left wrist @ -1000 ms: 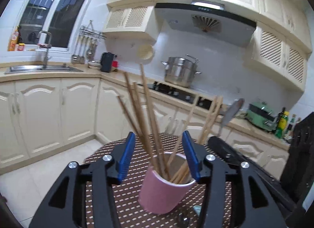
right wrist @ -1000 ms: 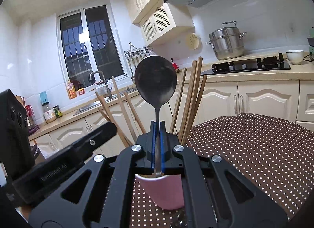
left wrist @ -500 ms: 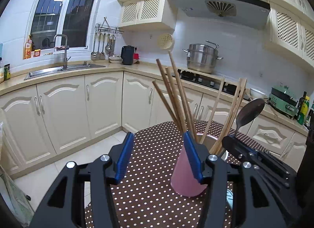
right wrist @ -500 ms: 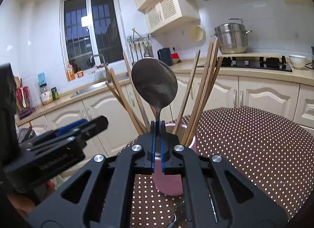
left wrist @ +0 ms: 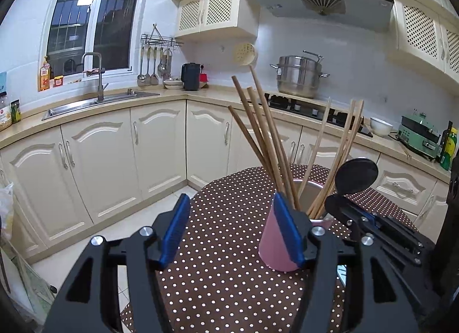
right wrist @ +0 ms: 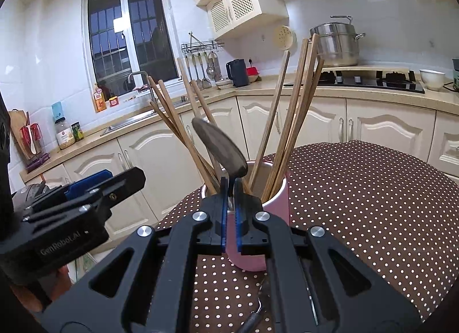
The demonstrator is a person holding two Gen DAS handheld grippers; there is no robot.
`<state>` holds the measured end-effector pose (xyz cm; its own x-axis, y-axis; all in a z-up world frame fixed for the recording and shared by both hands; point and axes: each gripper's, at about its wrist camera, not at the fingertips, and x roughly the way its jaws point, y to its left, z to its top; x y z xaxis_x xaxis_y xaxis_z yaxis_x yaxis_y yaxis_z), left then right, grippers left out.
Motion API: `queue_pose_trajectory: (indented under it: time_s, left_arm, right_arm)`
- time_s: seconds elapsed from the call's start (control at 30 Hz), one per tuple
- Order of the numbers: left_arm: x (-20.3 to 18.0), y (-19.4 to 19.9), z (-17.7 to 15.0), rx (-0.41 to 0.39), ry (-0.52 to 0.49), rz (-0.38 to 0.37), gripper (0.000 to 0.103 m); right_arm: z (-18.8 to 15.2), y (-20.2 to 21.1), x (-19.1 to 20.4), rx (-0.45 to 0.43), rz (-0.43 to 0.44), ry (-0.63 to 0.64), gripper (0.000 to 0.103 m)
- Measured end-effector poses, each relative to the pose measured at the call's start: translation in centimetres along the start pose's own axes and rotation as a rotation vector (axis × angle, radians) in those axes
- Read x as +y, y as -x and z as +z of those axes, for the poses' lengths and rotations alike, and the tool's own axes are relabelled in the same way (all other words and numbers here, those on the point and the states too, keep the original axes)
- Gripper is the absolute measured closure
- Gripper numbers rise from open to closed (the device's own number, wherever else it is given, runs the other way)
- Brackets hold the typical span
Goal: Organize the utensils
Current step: 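Lower both tools back to the fork and knife on the table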
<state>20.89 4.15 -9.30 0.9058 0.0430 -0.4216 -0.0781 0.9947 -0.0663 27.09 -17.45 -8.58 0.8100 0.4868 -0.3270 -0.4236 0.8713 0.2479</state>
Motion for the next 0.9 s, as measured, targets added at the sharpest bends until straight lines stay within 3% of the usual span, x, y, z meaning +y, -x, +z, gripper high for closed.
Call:
queue_pose_trajectory:
  time_s: [0.4, 0.5, 0.53, 0.57, 0.9]
  left_arm:
    - [-0.6, 1.5, -0.2, 0.011, -0.023, -0.009, 0.041]
    - [-1.1, 2.0, -0.2, 0.007, -0.030, -0.018, 0.041]
    - [-1.3, 2.2, -0.3, 0.007, -0.034, -0.020, 0.041]
    - [-1.5, 2.3, -0.3, 0.007, -0.037, -0.023, 0.041]
    - [-3.0, 2.2, -1.1, 0.090, -0.041, -0.091, 0.040]
  right_arm:
    - [0.6, 2.9, 0.3, -0.022, -0.027, 0.008, 0.094]
    - [0.9, 4.0, 0.0, -0.031, -0.045, 0.015, 0.075]
    - [1.0, 4.4, -0.1, -0.037, -0.052, 0.013, 0.060]
    - [1.1, 5.0, -0.4, -0.047, -0.056, 0.009, 0.055]
    - [1.5, 7.2, -2.0, -0.038, -0.070, -0.014, 0.048]
